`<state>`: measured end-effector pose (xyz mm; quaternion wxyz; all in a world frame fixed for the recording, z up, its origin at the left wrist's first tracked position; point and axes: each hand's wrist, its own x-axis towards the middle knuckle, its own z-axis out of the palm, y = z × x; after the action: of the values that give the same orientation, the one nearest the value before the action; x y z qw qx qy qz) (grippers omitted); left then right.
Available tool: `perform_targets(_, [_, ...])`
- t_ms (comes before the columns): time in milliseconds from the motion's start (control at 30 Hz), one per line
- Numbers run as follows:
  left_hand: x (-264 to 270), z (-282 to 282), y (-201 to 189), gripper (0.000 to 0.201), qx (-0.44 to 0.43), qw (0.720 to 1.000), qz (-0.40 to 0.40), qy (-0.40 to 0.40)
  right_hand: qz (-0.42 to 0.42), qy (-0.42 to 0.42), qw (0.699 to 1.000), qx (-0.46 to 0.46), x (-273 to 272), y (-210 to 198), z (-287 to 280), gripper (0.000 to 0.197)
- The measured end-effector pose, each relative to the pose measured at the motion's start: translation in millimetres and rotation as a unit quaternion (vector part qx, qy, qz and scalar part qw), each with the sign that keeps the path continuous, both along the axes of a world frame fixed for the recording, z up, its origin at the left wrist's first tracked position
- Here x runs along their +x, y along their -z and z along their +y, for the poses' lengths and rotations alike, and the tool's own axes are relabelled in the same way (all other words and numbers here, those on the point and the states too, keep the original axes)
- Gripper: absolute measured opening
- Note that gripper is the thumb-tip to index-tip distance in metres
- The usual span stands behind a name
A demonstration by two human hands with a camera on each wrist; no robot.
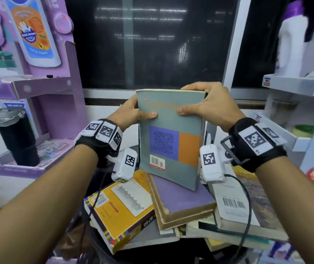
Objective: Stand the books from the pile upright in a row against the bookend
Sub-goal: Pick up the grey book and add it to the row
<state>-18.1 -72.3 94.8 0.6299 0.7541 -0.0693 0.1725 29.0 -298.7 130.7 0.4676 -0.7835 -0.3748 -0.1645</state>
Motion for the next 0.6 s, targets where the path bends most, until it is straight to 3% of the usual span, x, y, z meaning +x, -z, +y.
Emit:
perform_targets(133, [22.4, -17.3, 6.3, 0.052, -0.005, 1.0, 0.021, -0.011, 0.013, 0.024, 0.999, 0.026, 12.0, 4.4, -13.2, 0.047])
perform_targets(267, [43.5, -28.0, 17.4, 0.059, -0.006, 0.997, 0.062, -0.05, 0.008, 0.049, 0.998, 0.035, 22.5, 6.9, -23.4, 0.05])
perform_targets(400, [62.4, -40.2, 29.7, 0.051, 0.058, 0.991, 0.086, -0.084, 0.003, 0.084, 0.996, 0.042, 31.1, 8.4, -33.5, 0.054])
perform_targets(600, [92.6, -50.3, 44.8, 0.057, 0.171, 0.97, 0.15, -0.089, 0.002, 0.122, 0.991, 0.055, 42.3, 15.1, -50.2, 0.05])
